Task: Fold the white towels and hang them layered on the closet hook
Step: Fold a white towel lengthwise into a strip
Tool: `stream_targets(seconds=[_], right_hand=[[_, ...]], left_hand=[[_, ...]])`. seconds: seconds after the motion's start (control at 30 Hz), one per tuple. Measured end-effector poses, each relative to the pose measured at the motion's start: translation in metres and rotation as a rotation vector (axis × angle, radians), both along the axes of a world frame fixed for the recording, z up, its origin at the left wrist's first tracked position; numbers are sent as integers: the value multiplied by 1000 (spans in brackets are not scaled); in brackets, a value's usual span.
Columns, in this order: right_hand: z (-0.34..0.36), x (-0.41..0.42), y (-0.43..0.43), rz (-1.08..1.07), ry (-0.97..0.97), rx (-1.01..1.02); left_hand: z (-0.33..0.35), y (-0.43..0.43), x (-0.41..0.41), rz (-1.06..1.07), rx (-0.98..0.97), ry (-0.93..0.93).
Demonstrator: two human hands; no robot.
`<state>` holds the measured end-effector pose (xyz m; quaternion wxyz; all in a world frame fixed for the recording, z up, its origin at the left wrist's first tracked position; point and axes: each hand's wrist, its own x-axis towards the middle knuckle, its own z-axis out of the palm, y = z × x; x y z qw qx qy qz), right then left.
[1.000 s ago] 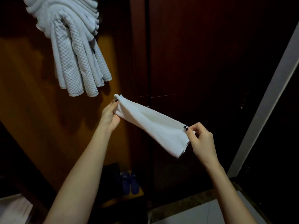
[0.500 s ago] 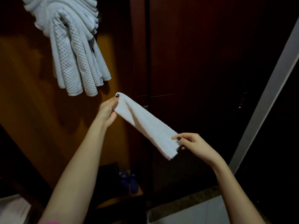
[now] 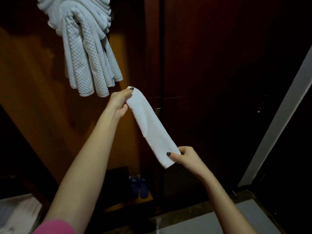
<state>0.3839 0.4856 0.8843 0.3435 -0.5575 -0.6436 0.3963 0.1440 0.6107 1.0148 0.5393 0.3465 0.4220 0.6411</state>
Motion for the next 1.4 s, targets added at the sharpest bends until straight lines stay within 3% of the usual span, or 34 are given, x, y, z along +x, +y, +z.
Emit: stream_targets(seconds=[0.2,0.37,0.57,0.8,1.07,1.17,1.27,1.4], right_hand=[[-7,17,6,-110,383,20],[-12,16,19,-246,528,23],[-1,7,25,52,715,-340],[43,-26,58,65,983,-246],[133,-64,138,-19,749,135],[176,-76,162,103,702,293],[218,-92,190,152,627,348],[265,-122,236,212,579,344]], left_hand=[[-20,-7,-26,64,-18,19],[-32,-14,-34,106,-5,26],[-29,-19,-56,179,84,26],[-10,-22,-97,288,107,99],[50,-12,-156,273,184,247],[72,-1,-175,240,237,397],[94,13,-189,246,290,479],[130,38,-218,385,390,441]])
